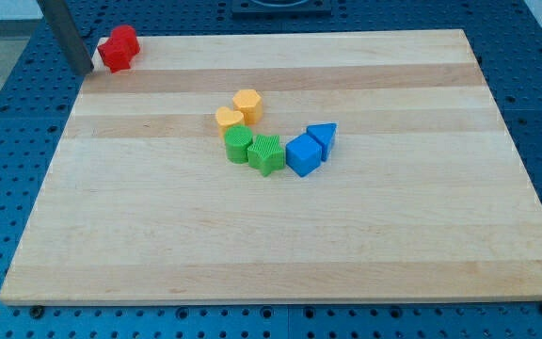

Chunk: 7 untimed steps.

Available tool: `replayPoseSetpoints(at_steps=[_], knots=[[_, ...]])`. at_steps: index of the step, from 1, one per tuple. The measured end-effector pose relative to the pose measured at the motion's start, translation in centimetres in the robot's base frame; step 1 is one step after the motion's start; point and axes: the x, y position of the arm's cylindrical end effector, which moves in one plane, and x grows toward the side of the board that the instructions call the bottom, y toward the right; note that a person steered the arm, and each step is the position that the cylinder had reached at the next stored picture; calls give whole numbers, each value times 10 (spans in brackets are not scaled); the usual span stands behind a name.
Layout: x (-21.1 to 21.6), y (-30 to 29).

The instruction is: Move red star towards the top center

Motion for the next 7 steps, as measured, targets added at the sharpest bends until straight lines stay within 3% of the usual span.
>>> replayPoseSetpoints(at_steps=[1,2,4,6,7], knots=[[-15,0],[-19,37],[-15,165],[-12,156],[-13,214]])
